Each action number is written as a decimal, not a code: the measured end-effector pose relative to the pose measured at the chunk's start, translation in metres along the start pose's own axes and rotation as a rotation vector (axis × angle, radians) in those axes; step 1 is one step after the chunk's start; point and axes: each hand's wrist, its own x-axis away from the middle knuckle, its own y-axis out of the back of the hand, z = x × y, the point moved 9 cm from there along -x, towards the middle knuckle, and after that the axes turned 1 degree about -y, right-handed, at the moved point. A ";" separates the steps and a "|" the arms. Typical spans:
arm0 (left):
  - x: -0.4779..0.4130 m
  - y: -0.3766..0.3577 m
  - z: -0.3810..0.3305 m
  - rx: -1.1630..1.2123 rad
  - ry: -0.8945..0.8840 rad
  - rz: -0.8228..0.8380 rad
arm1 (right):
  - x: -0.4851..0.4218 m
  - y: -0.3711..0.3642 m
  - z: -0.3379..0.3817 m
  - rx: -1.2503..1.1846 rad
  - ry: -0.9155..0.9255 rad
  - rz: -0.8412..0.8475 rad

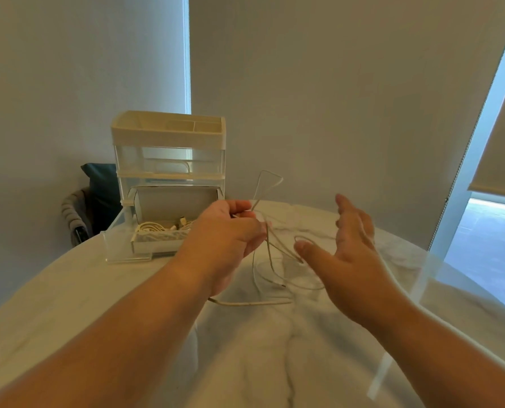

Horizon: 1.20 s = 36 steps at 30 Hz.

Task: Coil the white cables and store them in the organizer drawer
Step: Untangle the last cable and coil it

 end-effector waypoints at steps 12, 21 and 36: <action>0.002 0.002 0.002 -0.061 0.040 0.024 | 0.001 -0.003 0.031 -0.598 0.235 0.192; 0.007 -0.009 0.002 -0.405 0.008 0.222 | -0.008 0.028 0.033 -1.273 0.024 0.179; 0.028 -0.040 0.034 -0.778 0.097 0.368 | -0.016 0.011 0.020 -1.597 -0.209 0.237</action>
